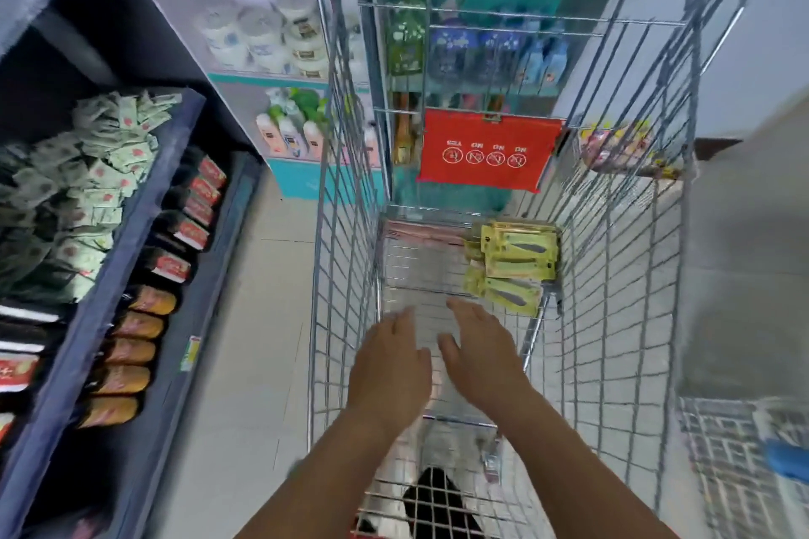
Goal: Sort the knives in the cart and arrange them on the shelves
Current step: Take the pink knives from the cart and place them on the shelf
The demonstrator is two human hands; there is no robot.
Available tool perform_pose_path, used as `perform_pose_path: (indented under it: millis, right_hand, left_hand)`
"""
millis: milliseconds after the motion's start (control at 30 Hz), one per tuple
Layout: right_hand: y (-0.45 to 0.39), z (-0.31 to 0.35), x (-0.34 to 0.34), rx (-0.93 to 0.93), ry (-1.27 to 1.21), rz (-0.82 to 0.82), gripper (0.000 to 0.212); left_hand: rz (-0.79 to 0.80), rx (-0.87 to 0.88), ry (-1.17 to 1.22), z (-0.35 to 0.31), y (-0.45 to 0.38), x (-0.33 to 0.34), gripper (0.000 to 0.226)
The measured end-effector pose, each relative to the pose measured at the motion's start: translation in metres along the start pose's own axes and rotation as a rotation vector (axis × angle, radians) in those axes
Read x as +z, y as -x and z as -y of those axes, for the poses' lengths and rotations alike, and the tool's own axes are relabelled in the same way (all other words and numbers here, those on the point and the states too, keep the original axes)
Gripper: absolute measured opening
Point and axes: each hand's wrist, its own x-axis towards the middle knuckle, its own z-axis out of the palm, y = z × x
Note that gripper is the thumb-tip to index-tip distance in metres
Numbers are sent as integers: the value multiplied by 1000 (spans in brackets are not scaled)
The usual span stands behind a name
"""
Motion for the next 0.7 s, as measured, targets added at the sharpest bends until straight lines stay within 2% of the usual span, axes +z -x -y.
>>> perform_pose_path:
  millis: [267,433,700]
  right_hand:
    - [-112,-45,14,59,-74,-2,50]
    - [-183,-68,41,63,-1,38,56]
    - [-283,-96,78,41,140,72,58]
  left_hand:
    - [28,-117,-15,8,-113,47,63]
    - [88,-163,-48,23,-178,85,67]
    - [74,-190,-89,67,-257,125,71]
